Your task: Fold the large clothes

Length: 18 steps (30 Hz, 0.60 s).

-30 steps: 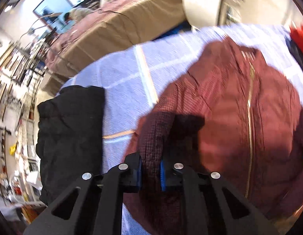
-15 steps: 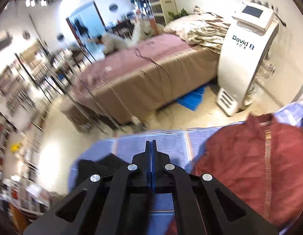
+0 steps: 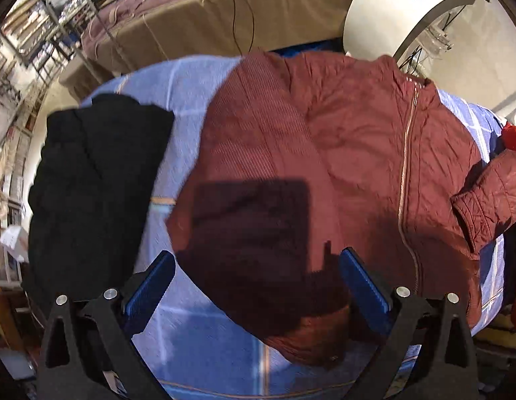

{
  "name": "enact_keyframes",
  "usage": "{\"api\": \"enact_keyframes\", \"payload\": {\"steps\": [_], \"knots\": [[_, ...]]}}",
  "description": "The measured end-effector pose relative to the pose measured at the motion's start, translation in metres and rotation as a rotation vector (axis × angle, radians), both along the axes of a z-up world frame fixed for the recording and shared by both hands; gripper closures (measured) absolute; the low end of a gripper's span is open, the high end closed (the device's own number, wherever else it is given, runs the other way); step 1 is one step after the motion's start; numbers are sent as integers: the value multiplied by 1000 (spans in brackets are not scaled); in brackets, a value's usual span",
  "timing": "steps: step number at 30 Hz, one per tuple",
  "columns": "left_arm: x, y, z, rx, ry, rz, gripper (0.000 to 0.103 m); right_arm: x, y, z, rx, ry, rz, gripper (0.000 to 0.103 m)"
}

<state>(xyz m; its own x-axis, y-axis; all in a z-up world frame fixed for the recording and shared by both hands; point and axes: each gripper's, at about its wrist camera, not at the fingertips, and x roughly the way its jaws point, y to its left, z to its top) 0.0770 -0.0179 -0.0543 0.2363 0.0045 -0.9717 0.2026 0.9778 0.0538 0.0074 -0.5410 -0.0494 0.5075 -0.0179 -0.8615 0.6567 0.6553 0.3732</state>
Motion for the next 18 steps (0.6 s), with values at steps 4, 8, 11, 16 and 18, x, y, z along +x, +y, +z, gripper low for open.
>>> {"api": "enact_keyframes", "payload": {"steps": [4,8,11,16,18], "knots": [[-24,-36,-49,185,43,-19,10,-47,15,-32,77,54,-58,25],[-16,-22,-72,241,25,-51,41,-55,55,-49,102,104,54,25],[8,3,-60,202,1,-39,58,-58,84,-58,125,114,166,25],[70,62,-14,79,-56,8,66,-72,116,-81,156,142,264,25],[91,80,18,190,-168,47,56,-78,121,-90,160,148,281,25]]}}
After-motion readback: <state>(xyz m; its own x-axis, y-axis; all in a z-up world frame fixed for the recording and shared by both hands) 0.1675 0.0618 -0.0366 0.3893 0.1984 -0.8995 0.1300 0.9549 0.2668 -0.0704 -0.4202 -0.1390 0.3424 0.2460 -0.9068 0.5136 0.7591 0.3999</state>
